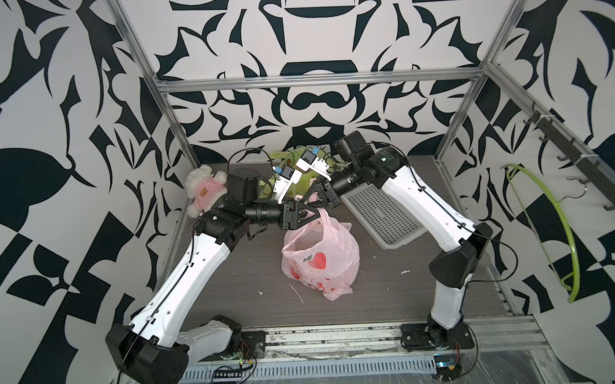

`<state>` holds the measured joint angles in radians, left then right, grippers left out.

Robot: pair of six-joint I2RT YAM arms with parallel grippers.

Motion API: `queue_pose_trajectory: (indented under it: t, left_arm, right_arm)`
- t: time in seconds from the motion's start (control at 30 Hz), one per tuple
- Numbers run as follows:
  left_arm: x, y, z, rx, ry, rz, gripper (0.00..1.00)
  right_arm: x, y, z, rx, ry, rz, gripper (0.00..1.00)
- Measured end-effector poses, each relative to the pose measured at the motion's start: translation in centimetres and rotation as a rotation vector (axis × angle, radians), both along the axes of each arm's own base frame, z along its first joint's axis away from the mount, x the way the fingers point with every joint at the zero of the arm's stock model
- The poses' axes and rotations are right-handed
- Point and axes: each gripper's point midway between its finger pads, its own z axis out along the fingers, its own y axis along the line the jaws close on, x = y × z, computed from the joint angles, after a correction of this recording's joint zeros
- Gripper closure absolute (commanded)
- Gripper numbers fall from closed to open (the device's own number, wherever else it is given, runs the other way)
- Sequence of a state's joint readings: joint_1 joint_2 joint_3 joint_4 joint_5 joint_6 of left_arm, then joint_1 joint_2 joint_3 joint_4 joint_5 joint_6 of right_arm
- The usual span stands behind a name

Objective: Place the peach into a plastic bag & tie a knot
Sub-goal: Cross the plastic bag at the center of the board.

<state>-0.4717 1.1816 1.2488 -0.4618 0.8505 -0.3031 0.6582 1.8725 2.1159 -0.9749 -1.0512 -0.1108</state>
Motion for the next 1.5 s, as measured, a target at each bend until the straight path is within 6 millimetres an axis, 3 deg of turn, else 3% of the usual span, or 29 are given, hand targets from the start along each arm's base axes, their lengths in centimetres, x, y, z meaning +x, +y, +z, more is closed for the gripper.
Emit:
queue_pose_trajectory:
  t: [0.6,0.93,1.1,1.2,1.3,1.5]
  left_arm:
    - [-0.9,0.6,-0.4,-0.013,0.029,-0.028,0.51]
    - [-0.4,0.6,-0.7,-0.021,0.036,-0.013,0.79]
    - [0.2,0.6,-1.4,-0.013,0.042,0.021,0.98]
    - [0.6,0.8,-1.5,-0.012,0.029,0.057,1.00]
    - [0.9,1.1,-1.6,-0.008,0.011,0.095,1.00]
    - [1.9,2.2,-1.4,0.011,-0.043,0.208,1.00]
  right_arm:
    - [-0.1,0.1,0.8,0.017,-0.008,-0.010,1.00]
    - [0.0,0.2,1.2,0.027,0.003,-0.015,1.00]
    - [0.1,0.3,0.8,0.021,0.007,-0.022,1.00]
    - [0.4,0.2,0.7,0.013,0.022,-0.037,1.00]
    - [0.7,0.2,0.7,-0.001,0.029,-0.072,0.92]
    - [0.8,-1.7,2.5,-0.029,-0.016,-0.236,0.61]
